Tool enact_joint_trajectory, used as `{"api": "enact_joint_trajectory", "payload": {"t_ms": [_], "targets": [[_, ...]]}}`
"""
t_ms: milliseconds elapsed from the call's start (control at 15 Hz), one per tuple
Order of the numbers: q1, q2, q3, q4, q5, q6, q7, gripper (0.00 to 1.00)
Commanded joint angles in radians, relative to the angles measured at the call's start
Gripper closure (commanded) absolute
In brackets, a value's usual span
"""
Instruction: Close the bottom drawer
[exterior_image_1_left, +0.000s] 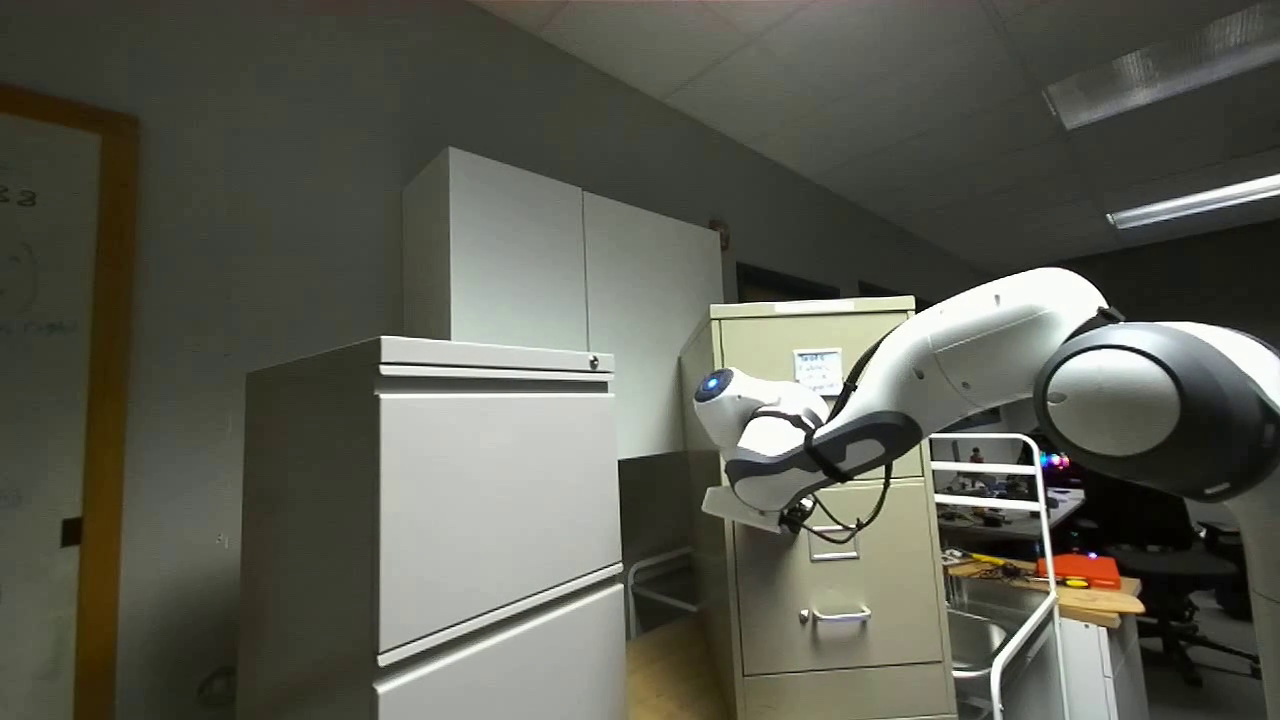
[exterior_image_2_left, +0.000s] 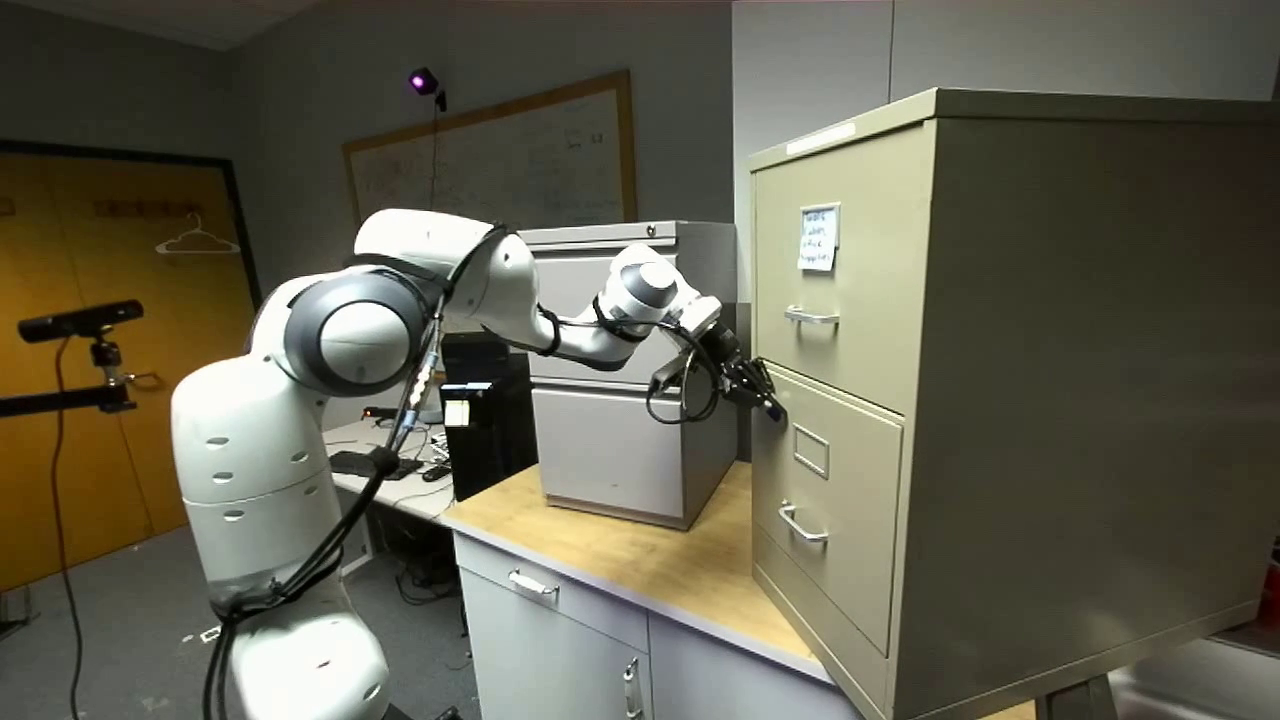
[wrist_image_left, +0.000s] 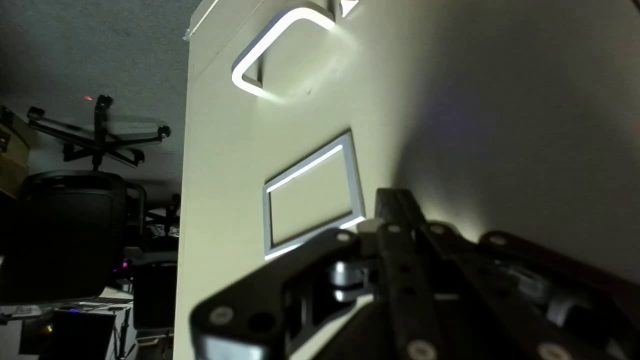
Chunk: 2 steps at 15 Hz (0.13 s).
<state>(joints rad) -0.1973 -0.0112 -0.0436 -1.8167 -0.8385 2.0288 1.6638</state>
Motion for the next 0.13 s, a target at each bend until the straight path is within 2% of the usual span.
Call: {"api": "enact_joint_trajectory", "payload": {"t_ms": [0,67], "targets": [[0.023,0.095,-0.041,0.126,-0.033,0.095,-0.071,0.97],[0.027,0.076,-0.043,0.112,-0.036,0.075,-0.091,0.96]]}}
